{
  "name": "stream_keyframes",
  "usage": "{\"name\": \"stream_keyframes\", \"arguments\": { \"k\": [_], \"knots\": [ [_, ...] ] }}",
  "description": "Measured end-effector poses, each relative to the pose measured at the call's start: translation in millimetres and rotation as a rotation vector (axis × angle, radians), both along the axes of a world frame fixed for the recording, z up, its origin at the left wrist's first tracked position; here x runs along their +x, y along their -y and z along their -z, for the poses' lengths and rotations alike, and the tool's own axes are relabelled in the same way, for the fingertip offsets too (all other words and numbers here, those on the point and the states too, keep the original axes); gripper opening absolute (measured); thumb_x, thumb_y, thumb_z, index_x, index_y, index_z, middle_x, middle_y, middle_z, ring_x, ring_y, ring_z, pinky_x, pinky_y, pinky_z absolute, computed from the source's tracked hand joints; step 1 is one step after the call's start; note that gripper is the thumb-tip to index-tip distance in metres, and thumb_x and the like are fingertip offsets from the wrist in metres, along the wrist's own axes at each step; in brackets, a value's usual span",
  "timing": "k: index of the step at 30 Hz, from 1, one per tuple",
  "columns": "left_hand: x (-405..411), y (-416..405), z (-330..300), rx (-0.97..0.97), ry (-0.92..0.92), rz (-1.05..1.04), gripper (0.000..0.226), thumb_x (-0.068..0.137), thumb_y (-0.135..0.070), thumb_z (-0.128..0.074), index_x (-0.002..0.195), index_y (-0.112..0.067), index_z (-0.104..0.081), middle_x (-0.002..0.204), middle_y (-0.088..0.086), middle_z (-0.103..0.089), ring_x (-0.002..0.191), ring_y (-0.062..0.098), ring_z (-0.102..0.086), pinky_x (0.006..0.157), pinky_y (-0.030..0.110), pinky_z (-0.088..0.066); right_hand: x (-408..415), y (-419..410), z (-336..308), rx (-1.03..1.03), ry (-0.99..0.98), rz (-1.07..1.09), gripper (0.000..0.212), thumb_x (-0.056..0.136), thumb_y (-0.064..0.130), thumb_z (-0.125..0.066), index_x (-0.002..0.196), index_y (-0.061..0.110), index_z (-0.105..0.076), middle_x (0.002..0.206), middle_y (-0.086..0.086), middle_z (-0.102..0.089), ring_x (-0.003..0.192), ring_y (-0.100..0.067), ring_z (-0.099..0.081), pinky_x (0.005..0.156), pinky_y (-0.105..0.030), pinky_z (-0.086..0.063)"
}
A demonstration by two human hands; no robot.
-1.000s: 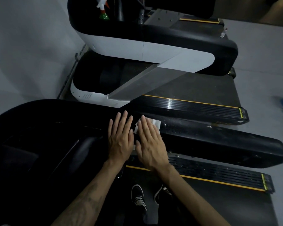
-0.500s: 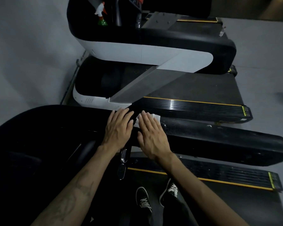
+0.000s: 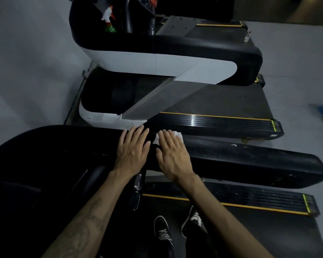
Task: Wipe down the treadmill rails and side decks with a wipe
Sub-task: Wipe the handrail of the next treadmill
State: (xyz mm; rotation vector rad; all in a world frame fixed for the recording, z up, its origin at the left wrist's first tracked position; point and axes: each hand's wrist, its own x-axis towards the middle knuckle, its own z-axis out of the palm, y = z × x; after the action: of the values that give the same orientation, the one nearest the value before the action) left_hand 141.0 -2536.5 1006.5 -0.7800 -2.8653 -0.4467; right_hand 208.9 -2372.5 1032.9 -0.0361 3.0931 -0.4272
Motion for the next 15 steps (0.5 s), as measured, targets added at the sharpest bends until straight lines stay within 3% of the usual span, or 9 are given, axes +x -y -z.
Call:
{"name": "stream_keyframes", "arguments": {
  "k": [4, 9, 15],
  "knots": [
    [0.6, -1.6, 0.3, -0.009, 0.003, -0.016, 0.057, 0.109, -0.042, -0.021, 0.151, -0.014, -0.048, 0.159, 0.006, -0.045, 0.151, 0.026, -0.034, 0.126, 0.047, -0.016, 13.5, 25.5, 9.4, -0.003, -0.021, 0.098, 0.07, 0.103, 0.043, -0.018, 0.159, 0.0, -0.026, 0.167, -0.021, -0.017, 0.158, -0.031, -0.012, 0.128, -0.045, -0.009],
    [-1.0, 0.6, 1.5, -0.023, 0.015, 0.004, 0.058, 0.109, -0.043, -0.02, 0.152, -0.015, -0.047, 0.161, 0.005, -0.043, 0.153, 0.025, -0.031, 0.126, 0.048, -0.017, -20.4, 4.5, -5.1, -0.037, 0.024, -0.043, 0.078, 0.099, 0.045, -0.006, 0.158, 0.003, -0.034, 0.16, -0.016, -0.041, 0.15, -0.03, -0.034, 0.128, -0.043, -0.017],
    [-1.7, 0.8, 0.8, -0.023, 0.014, 0.01, 0.057, 0.109, -0.043, -0.022, 0.153, -0.015, -0.046, 0.161, 0.005, -0.042, 0.153, 0.026, -0.031, 0.126, 0.049, -0.018, -13.4, 19.7, -18.5, 0.081, 0.041, 0.132, 0.073, 0.097, 0.037, -0.009, 0.144, -0.001, -0.051, 0.139, -0.017, -0.057, 0.132, -0.031, -0.049, 0.119, -0.048, -0.033]
  ]
}}
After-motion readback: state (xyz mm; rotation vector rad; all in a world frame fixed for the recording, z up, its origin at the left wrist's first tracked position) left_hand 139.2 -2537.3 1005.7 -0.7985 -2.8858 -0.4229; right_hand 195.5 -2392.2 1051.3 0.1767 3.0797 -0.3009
